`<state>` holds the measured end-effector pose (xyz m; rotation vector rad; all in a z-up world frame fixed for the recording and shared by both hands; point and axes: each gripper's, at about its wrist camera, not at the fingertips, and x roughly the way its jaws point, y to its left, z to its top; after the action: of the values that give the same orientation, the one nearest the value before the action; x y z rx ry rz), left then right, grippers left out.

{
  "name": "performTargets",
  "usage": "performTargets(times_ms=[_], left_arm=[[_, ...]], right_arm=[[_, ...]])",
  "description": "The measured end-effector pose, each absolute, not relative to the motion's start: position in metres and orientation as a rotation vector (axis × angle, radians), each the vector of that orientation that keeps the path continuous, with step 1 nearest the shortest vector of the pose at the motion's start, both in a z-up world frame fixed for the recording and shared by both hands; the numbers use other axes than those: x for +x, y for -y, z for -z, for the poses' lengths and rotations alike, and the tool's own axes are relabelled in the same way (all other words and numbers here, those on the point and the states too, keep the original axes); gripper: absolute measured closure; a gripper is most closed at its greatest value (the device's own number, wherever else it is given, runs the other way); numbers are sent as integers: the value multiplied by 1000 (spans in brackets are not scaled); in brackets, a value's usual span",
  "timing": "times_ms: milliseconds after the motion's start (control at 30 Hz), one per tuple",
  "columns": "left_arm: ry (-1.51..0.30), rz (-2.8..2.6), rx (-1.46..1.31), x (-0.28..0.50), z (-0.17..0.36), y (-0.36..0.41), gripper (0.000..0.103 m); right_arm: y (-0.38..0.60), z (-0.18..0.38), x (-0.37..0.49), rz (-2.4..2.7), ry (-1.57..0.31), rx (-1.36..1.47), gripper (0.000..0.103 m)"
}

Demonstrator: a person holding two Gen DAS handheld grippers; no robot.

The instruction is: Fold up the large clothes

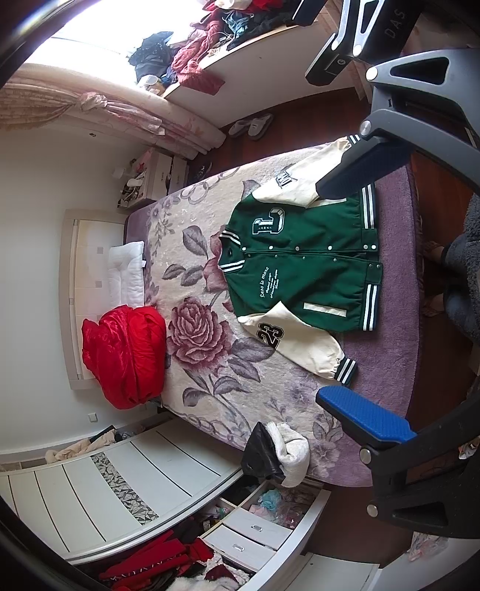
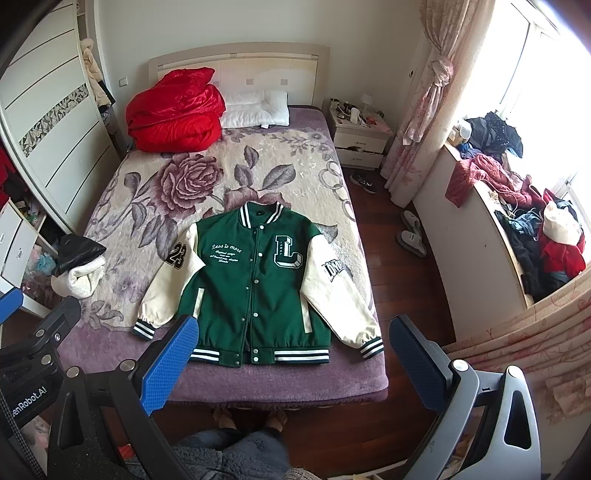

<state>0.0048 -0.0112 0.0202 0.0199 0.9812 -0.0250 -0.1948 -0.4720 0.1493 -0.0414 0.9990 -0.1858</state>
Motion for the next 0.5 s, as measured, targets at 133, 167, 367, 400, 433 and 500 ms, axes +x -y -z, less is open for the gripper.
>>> performTargets(times_ms=[133,167,367,400,433,500], left_arm=[[-980,26,21,4,-20,11,0],[-980,27,21,4,-20,11,0],[-977,25,18,4,-20,10,0],[-978,26,19,4,-19,11,0],[-978,26,21,4,-19,11,0],[-978,26,20,5,-20,11,0]], right_arm=[[473,-150,-195,185,-997,-41,0],[473,-148,-196,184,-997,-40,0],[473,-147,-197,182,-996,-41,0],[473,-148,-197,182,-996,-41,0],[474,-150,-196,182,-995,-41,0],[472,-147,-198,183,-994,-40,0]])
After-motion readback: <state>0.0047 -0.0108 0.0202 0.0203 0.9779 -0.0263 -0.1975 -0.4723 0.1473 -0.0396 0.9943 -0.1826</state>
